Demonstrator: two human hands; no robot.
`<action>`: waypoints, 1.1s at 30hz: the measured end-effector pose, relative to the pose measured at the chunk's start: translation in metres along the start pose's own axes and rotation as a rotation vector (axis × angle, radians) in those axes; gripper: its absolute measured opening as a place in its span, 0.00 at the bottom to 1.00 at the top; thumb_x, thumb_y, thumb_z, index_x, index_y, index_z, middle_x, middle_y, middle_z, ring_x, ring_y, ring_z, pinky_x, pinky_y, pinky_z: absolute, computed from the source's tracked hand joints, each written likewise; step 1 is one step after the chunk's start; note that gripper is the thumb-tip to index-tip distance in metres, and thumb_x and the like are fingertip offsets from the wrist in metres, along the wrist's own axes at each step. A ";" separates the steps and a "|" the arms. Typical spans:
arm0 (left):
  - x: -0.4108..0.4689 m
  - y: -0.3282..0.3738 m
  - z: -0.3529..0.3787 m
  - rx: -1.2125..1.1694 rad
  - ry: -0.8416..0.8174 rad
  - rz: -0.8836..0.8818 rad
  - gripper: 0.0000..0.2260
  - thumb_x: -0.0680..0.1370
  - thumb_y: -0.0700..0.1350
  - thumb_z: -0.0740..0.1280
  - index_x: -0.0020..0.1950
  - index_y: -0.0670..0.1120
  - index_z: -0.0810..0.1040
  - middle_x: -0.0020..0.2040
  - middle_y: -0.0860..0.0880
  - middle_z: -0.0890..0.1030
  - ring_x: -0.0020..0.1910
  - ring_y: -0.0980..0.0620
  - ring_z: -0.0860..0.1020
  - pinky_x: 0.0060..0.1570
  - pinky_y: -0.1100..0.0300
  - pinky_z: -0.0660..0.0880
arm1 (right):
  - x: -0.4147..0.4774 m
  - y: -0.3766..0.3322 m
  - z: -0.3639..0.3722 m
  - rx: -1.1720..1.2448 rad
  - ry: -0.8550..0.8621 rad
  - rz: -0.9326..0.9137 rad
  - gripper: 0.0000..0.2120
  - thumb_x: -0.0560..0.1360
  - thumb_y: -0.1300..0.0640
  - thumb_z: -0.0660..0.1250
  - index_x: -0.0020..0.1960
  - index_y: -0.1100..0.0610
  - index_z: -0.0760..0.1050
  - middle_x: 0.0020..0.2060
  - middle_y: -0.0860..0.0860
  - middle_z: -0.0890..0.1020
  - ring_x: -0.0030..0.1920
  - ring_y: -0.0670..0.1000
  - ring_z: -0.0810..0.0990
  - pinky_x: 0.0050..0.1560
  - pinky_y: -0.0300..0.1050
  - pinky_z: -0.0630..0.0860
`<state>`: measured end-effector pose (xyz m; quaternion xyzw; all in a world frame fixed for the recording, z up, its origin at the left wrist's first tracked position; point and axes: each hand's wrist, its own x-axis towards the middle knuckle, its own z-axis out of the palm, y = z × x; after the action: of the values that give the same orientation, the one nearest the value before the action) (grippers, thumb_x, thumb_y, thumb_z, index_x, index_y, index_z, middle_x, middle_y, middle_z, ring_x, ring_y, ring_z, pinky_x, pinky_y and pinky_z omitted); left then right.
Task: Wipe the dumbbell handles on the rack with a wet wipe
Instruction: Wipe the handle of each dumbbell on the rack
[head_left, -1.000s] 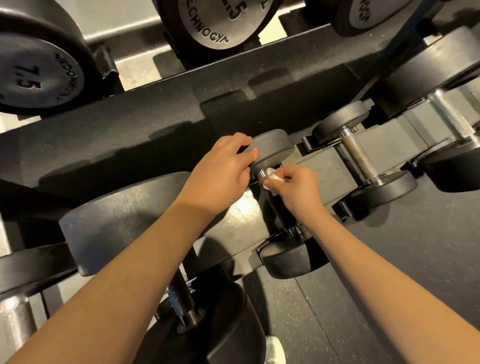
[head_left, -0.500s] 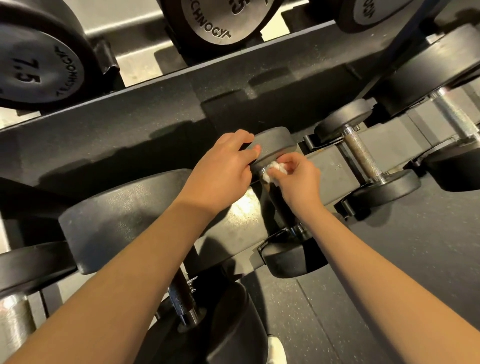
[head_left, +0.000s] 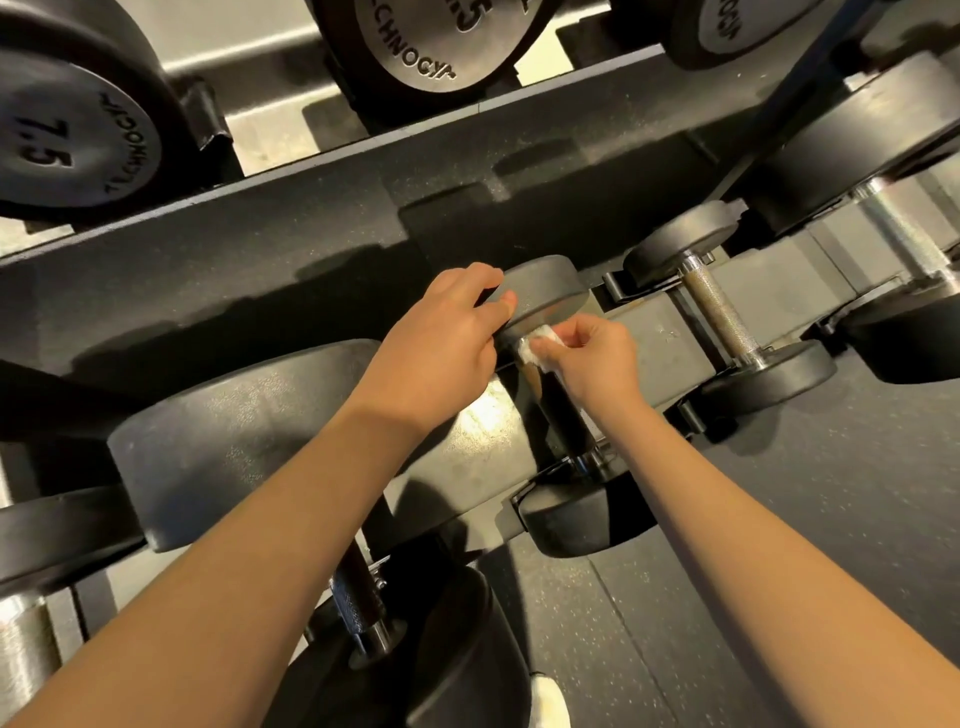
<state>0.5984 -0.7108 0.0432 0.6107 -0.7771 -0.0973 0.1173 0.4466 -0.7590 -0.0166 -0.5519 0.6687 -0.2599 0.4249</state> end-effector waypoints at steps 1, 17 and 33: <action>0.000 0.000 0.000 0.006 0.002 0.001 0.19 0.81 0.40 0.61 0.72 0.44 0.69 0.73 0.46 0.65 0.72 0.49 0.62 0.66 0.61 0.63 | -0.004 0.001 -0.007 -0.082 -0.051 -0.014 0.07 0.72 0.58 0.73 0.38 0.53 0.76 0.38 0.48 0.78 0.38 0.45 0.76 0.35 0.35 0.68; -0.001 0.000 0.002 0.001 0.008 -0.004 0.19 0.81 0.43 0.60 0.73 0.45 0.68 0.73 0.47 0.64 0.72 0.51 0.61 0.64 0.64 0.61 | -0.023 0.003 -0.038 -0.580 -0.310 -0.011 0.08 0.68 0.61 0.75 0.43 0.55 0.78 0.39 0.52 0.79 0.42 0.49 0.79 0.39 0.40 0.74; -0.001 0.001 0.005 -0.017 0.001 -0.001 0.19 0.81 0.46 0.60 0.72 0.44 0.69 0.72 0.46 0.65 0.72 0.50 0.62 0.64 0.58 0.65 | -0.029 0.008 -0.048 -0.629 -0.363 0.025 0.06 0.66 0.61 0.77 0.39 0.57 0.80 0.37 0.53 0.82 0.40 0.51 0.81 0.45 0.47 0.81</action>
<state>0.5965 -0.7099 0.0390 0.6100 -0.7759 -0.1035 0.1229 0.4019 -0.7347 0.0091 -0.6847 0.6364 0.0659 0.3490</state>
